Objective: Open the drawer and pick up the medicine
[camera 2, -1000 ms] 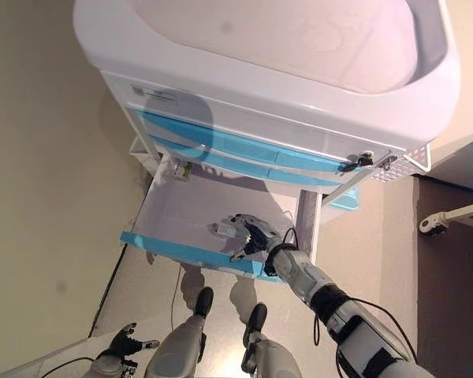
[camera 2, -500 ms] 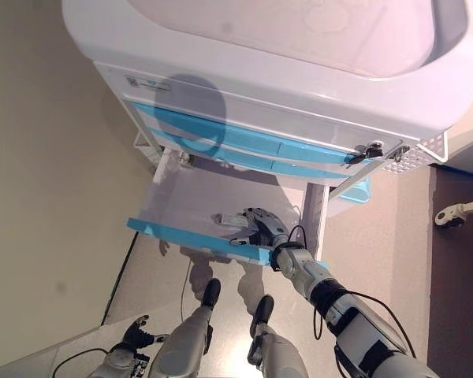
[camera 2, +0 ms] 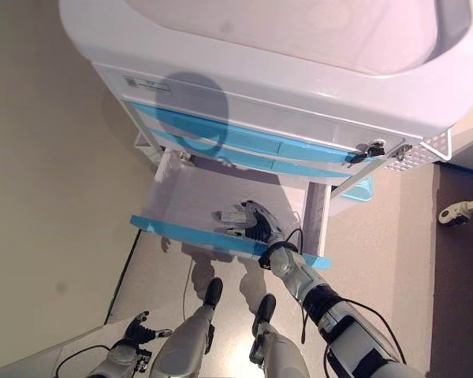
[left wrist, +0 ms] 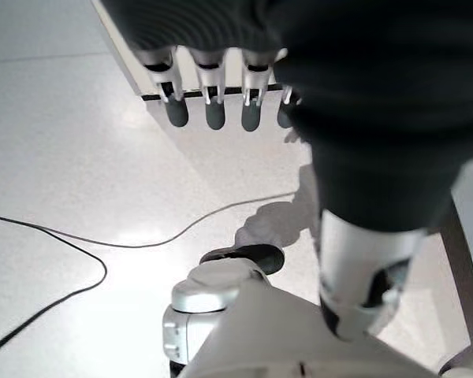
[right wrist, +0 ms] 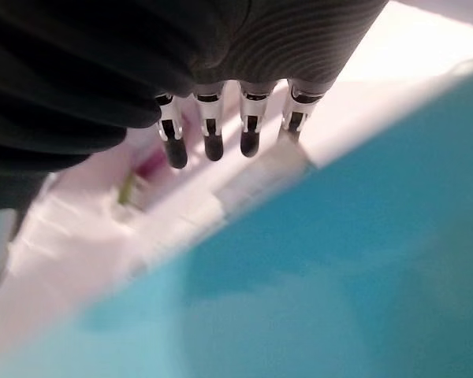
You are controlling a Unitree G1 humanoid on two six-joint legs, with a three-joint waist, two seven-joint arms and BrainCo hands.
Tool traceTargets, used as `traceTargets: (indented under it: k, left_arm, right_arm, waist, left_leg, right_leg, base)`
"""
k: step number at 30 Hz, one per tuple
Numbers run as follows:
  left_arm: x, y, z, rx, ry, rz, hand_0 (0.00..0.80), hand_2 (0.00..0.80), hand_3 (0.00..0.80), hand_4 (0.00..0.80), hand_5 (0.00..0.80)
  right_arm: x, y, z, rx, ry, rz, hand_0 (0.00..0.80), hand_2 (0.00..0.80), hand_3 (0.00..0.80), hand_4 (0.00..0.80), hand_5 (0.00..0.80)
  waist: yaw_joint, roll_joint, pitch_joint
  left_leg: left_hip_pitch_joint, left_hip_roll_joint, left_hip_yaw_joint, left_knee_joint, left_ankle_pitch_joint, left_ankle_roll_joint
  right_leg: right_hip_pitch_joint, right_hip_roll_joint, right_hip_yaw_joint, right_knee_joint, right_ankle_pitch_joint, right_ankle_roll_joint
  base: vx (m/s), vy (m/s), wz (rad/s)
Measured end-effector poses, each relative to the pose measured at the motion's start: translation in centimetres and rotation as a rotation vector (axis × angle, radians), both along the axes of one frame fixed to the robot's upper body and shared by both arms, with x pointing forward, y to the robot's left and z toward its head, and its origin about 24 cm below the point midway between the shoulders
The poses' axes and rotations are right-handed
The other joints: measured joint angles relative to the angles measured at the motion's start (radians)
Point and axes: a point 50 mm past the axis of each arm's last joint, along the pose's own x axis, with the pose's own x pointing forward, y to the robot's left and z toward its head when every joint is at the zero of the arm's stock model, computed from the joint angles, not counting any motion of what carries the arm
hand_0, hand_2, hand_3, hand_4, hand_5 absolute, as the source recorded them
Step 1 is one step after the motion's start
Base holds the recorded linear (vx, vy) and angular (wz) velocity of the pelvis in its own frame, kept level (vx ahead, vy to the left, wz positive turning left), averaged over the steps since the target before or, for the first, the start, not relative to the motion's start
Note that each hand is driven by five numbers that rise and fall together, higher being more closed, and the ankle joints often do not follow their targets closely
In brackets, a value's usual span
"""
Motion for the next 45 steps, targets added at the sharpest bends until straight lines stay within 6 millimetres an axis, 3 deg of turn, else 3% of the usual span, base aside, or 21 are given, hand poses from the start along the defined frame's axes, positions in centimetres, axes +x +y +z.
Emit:
traceTargets:
  k: [7,17,23,28,34,40,45]
  left_arm:
    - [-0.1,0.1,0.0,0.008,0.002,0.006,0.000,0.000,0.000,0.000,0.000]
    - [-0.2,0.2,0.0,0.010,0.007,0.019,0.000,0.000,0.000,0.000,0.000]
    - [-0.2,0.2,0.0,0.010,0.001,0.020,0.000,0.000,0.000,0.000,0.000]
    - [-0.2,0.2,0.0,0.009,0.000,0.019,0.000,0.000,0.000,0.000,0.000]
    - [-0.5,0.2,-0.1,0.009,0.011,0.004,0.000,0.000,0.000,0.000,0.000]
    - [-0.4,0.1,-0.1,0.003,0.008,-0.010,0.000,0.000,0.000,0.000,0.000]
    - [-0.3,-0.2,-0.1,-0.003,0.013,-0.036,0.000,0.000,0.000,0.000,0.000]
  right_arm:
    - [0.9,-0.7,3.1,0.245,-0.055,-0.053,0.000,0.000,0.000,0.000,0.000]
    - [1.0,-1.8,6.8,0.329,-0.183,-0.035,0.000,0.000,0.000,0.000,0.000]
    - [1.4,-2.4,7.6,0.211,-0.276,-0.064,0.000,0.000,0.000,0.000,0.000]
    - [3.2,-2.4,8.3,0.005,-0.329,-0.062,0.000,0.000,0.000,0.000,0.000]
    - [4.5,-1.9,6.4,-0.332,-0.290,0.014,0.000,0.000,0.000,0.000,0.000]
    - [4.7,-3.7,3.0,-0.564,-0.131,0.008,0.000,0.000,0.000,0.000,0.000]
    - [4.8,-3.6,2.5,-0.593,-0.106,0.013,0.000,0.000,0.000,0.000,0.000]
  waist:
    - [-0.001,0.000,0.000]
    - [-0.010,-0.002,-0.001]
    - [-0.029,-0.004,-0.002]
    - [-0.029,-0.004,-0.002]
    - [-0.025,-0.001,-0.004]
    - [0.008,0.007,-0.003]
    - [0.006,0.011,-0.001]
  left_leg:
    - [0.002,0.000,0.014,0.000,0.002,0.003]
    - [0.014,0.002,0.032,-0.004,0.003,0.005]
    - [0.015,0.004,0.034,-0.006,0.005,0.008]
    - [0.016,0.005,0.035,-0.005,0.005,0.008]
    - [0.008,0.005,0.032,-0.004,0.005,0.007]
    - [-0.025,0.002,0.023,0.002,0.013,0.007]
    - [-0.030,0.000,0.010,0.003,0.015,0.005]
  right_leg:
    - [-0.014,0.000,0.020,0.019,-0.001,0.001]
    - [-0.016,-0.001,0.038,0.034,-0.001,0.001]
    - [-0.018,0.000,0.040,0.035,0.000,0.001]
    - [-0.019,0.001,0.044,0.035,0.000,0.001]
    - [-0.025,0.000,0.043,0.035,0.000,0.001]
    - [-0.055,-0.002,0.034,0.046,-0.001,0.000]
    - [-0.056,-0.007,0.022,0.046,-0.001,0.000]
  base:
    - [0.013,0.005,-0.06]
    - [0.010,0.001,-0.05]
    - [-0.002,0.001,-0.01]
    - [-0.004,0.000,-0.02]
    - [-0.002,-0.001,0.01]
    - [-0.005,-0.007,0.05]
    - [0.011,-0.006,0.07]
